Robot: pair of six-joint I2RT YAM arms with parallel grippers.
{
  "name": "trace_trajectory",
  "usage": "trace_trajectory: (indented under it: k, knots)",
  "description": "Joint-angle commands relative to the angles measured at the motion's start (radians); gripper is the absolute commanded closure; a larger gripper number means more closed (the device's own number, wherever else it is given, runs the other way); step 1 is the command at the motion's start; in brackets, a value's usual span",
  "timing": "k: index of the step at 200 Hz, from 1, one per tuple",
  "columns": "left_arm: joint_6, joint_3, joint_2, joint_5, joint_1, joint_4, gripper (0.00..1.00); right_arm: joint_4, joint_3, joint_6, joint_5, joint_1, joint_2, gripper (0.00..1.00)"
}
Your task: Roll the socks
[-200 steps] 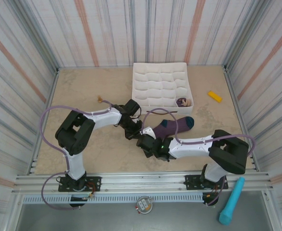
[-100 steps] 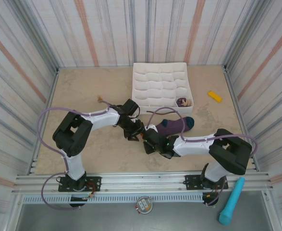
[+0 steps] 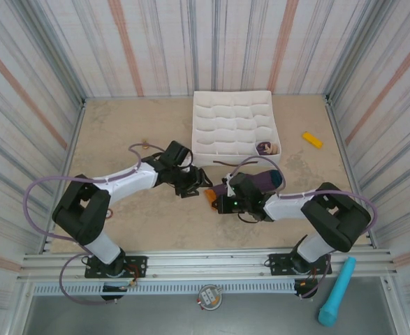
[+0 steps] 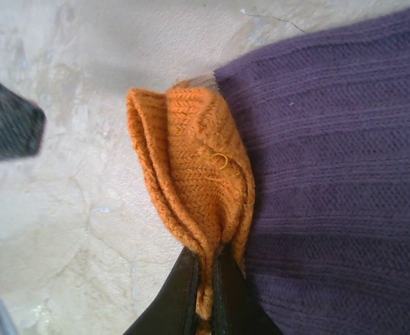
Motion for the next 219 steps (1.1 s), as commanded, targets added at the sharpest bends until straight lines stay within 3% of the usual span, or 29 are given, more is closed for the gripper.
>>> trace_trajectory:
  k: [1,70,142,219]
  knots:
    - [0.043,-0.065,-0.034,-0.020,0.000,0.036,0.36,-0.021,-0.053,0.082,-0.162,-0.051,0.057,1.00]
    - [0.022,-0.135,-0.015,-0.039,-0.021,0.185,0.47,0.051,-0.049,0.194,-0.332,-0.168,0.108,1.00]
    - [0.015,-0.113,0.078,-0.053,-0.030,0.247,0.57,0.112,-0.058,0.250,-0.391,-0.218,0.160,1.00]
    - [0.010,-0.078,0.151,-0.074,-0.052,0.254,0.59,0.147,-0.063,0.266,-0.417,-0.238,0.188,1.00]
